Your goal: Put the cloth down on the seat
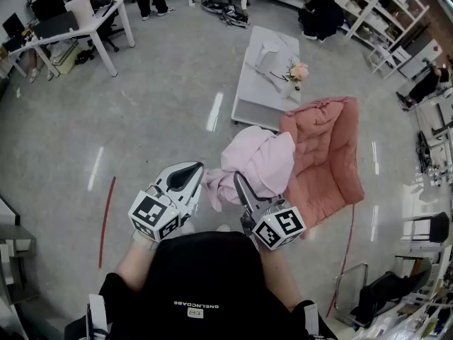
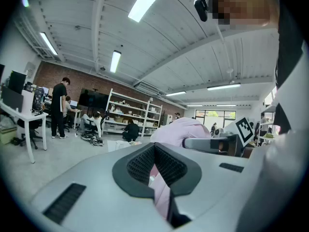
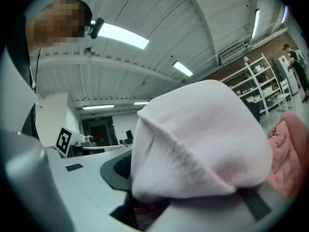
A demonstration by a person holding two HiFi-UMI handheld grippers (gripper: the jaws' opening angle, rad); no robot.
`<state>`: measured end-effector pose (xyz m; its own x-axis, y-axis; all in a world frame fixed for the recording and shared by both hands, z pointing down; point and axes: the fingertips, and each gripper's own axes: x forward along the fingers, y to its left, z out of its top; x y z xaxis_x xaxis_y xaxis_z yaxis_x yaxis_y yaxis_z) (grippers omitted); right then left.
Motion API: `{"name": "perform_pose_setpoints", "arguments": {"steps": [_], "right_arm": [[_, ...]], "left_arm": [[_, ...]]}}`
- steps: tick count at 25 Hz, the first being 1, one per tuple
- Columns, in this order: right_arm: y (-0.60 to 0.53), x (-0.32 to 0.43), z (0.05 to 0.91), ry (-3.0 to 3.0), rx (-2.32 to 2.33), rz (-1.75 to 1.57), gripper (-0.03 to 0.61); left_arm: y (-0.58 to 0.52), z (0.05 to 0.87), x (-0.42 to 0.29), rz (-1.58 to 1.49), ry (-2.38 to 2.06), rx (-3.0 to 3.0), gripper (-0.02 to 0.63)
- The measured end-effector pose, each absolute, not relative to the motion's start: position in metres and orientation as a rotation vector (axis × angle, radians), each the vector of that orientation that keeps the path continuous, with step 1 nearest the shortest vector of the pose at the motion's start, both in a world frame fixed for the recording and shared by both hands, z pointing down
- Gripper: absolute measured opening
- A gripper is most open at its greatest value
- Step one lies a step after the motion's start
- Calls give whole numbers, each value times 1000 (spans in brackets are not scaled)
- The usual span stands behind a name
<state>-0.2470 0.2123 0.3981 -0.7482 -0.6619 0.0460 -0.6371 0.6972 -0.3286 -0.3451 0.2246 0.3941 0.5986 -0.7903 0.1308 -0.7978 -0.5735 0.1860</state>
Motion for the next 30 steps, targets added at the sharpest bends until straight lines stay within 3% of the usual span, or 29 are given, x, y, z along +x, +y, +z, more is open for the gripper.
{"name": "perform_pose_setpoints", "arguments": {"steps": [10,30], "right_arm": [[210,-240,404,2795,-1126,-561,181],[236,-133,416,2790,-999,-618,181]], "left_arm": [[226,388,-333,-30,-1226,2635,15],[240,399,-211,79,-1241,2664,15]]}}
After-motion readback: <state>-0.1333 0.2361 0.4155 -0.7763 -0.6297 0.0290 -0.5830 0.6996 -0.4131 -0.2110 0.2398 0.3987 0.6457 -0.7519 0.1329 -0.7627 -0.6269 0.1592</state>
